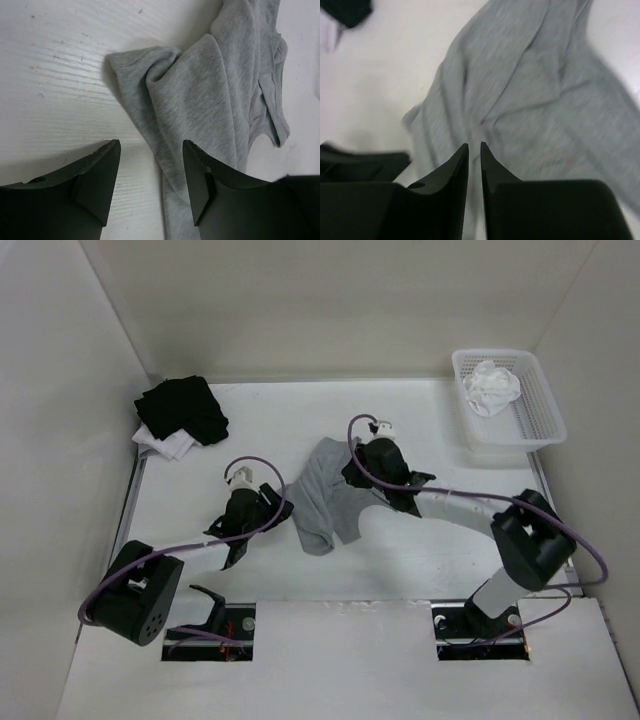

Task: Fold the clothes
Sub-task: Flatten the tank top out

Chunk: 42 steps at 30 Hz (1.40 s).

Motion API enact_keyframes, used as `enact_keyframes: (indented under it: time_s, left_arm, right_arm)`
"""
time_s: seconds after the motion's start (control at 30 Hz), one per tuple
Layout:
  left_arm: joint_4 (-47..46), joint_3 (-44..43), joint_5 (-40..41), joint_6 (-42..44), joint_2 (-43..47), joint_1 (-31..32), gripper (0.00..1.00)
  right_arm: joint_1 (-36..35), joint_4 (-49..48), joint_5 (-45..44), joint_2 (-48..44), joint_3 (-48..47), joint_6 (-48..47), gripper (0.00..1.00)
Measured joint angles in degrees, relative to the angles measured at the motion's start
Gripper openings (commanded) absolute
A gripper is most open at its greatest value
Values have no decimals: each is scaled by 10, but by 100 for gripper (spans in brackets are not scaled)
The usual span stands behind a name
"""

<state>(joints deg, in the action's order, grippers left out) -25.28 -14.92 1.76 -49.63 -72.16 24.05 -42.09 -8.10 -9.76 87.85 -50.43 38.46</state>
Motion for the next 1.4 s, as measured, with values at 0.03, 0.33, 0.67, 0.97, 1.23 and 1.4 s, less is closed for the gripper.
enact_keyframes:
  time_s: [0.03, 0.33, 0.67, 0.97, 1.23, 1.4]
  left_arm:
    - [-6, -2, 3, 2, -5, 3, 52]
    - [-33, -45, 42, 13, -68, 5, 48]
    - [-71, -76, 55, 0, -145, 3, 11]
    - [-88, -80, 52, -22, -148, 0, 8]
    - [-80, -88, 50, -28, -78, 0, 5]
    - [-38, -116, 47, -26, 53, 0, 5]
  right_arm:
    - [18, -1, -3, 38, -30, -16, 41]
    - [135, 20, -18, 263, -278, -73, 51]
    - [155, 136, -17, 369, -408, -63, 46]
    - [165, 219, 15, 380, -433, -36, 13]
    - [171, 151, 8, 349, -379, -27, 0]
    - [165, 89, -4, 203, -288, -46, 0]
